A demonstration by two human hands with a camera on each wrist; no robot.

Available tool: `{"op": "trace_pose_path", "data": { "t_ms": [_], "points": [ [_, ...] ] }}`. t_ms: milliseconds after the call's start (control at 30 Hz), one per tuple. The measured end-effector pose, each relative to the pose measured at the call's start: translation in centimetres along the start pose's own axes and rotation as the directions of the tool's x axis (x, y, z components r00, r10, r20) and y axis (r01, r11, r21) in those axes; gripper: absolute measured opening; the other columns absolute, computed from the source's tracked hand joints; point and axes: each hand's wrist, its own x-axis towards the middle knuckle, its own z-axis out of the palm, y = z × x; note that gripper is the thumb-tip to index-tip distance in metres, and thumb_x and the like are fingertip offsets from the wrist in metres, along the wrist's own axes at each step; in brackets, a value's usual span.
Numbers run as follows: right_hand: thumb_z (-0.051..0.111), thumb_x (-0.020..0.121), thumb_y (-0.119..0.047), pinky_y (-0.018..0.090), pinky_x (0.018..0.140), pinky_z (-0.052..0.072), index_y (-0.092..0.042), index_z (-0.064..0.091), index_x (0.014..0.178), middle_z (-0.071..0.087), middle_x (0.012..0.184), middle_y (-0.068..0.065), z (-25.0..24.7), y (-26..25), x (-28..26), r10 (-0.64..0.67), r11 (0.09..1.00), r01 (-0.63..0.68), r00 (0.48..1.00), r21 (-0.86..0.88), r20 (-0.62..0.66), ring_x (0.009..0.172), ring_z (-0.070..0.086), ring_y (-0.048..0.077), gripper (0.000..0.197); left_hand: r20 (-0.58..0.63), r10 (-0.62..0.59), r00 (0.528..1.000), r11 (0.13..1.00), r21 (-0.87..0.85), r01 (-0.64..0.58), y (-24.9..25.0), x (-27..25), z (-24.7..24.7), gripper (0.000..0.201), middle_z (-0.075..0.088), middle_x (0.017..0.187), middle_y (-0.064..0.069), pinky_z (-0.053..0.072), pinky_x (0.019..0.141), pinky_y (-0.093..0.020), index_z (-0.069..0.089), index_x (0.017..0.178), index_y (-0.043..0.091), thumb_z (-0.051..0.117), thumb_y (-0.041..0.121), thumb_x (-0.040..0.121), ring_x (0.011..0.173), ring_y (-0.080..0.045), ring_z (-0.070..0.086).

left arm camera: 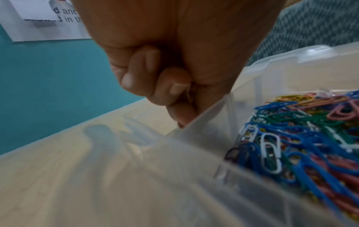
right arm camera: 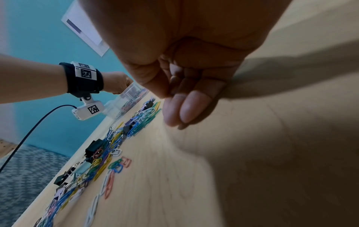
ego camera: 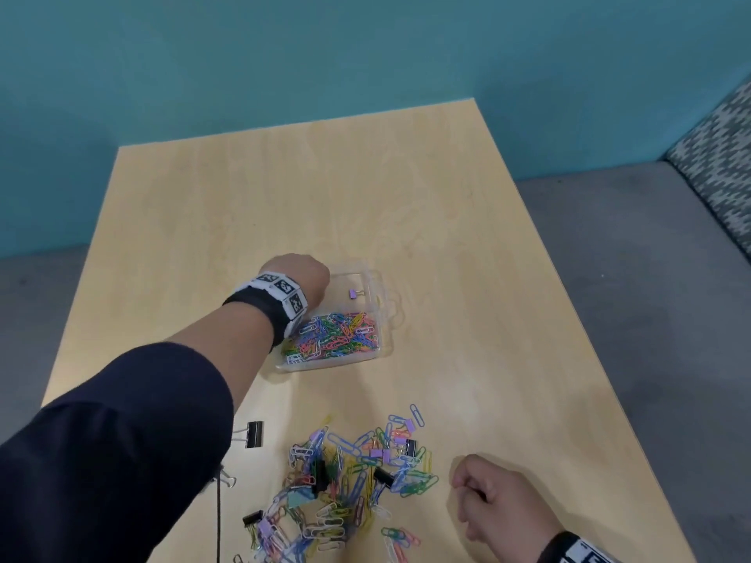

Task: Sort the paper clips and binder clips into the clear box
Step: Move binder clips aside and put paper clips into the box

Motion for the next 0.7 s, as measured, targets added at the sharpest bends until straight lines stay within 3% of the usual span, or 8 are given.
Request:
{"op": "trace_pose_path", "data": {
  "t_ms": [200, 333, 500, 600, 700],
  "points": [
    [0.050, 0.083, -0.007, 0.027, 0.055, 0.049, -0.025, 0.054, 0.080, 0.064, 0.066, 0.013, 0.4, 0.5, -0.2, -0.040, 0.998, 0.038, 0.998, -0.044, -0.042, 0.048, 0.061, 0.018, 0.018, 0.023, 0.011, 1.000, 0.999, -0.045, -0.010, 0.6, 0.2, -0.6, 0.022, 0.062, 0.062, -0.003, 0.049, 0.051, -0.028, 0.061, 0.065, 0.010, 0.051, 0.015, 0.084, 0.055, -0.021, 0.060],
    [0.051, 0.082, -0.008, 0.037, 0.061, 0.054, -0.023, 0.055, 0.082, 0.063, 0.067, 0.011, 0.6, 0.8, -0.3, -0.059, 0.997, 0.057, 0.997, -0.044, -0.052, 0.050, 0.060, 0.018, 0.016, 0.071, 0.019, 0.997, 1.000, -0.025, -0.017, 0.3, 0.3, -0.4, 0.018, 0.062, 0.057, -0.002, 0.053, 0.051, -0.029, 0.062, 0.062, 0.010, 0.057, 0.017, 0.077, 0.050, -0.020, 0.061],
    [0.049, 0.082, -0.018, 0.038, 0.066, 0.053, -0.033, 0.054, 0.088, 0.063, 0.072, 0.007, 0.7, 1.1, -0.6, -0.079, 0.988, 0.074, 0.996, -0.132, -0.031, 0.058, 0.060, 0.023, 0.017, -0.049, 0.039, 0.998, 0.995, -0.084, -0.043, -0.5, -1.0, -0.8, 0.018, 0.062, 0.063, -0.005, 0.051, 0.051, -0.028, 0.062, 0.067, 0.009, 0.054, 0.018, 0.080, 0.056, -0.024, 0.061],
    [0.052, 0.085, -0.021, 0.033, 0.074, 0.052, -0.033, 0.057, 0.096, 0.062, 0.084, -0.008, 0.8, 0.4, -0.2, -0.229, 0.934, 0.198, 0.971, -0.298, -0.071, 0.074, 0.059, 0.010, 0.017, -0.165, -0.008, 0.986, 0.966, -0.256, -0.035, -1.5, -3.3, -1.1, 0.012, 0.059, 0.071, -0.006, 0.045, 0.054, -0.030, 0.060, 0.079, 0.012, 0.054, 0.022, 0.081, 0.067, -0.027, 0.057],
    [0.050, 0.086, -0.018, 0.032, 0.069, 0.049, -0.024, 0.056, 0.108, 0.053, 0.095, -0.006, 1.0, -1.7, 0.9, -0.442, 0.767, 0.356, 0.896, -0.534, -0.037, 0.084, 0.055, 0.015, 0.023, -0.270, -0.105, 0.957, 0.899, -0.438, -0.025, -1.7, -7.3, 0.1, 0.021, 0.065, 0.085, -0.007, 0.047, 0.064, -0.033, 0.063, 0.099, 0.017, 0.050, 0.023, 0.084, 0.079, -0.030, 0.058]
  ]
}}
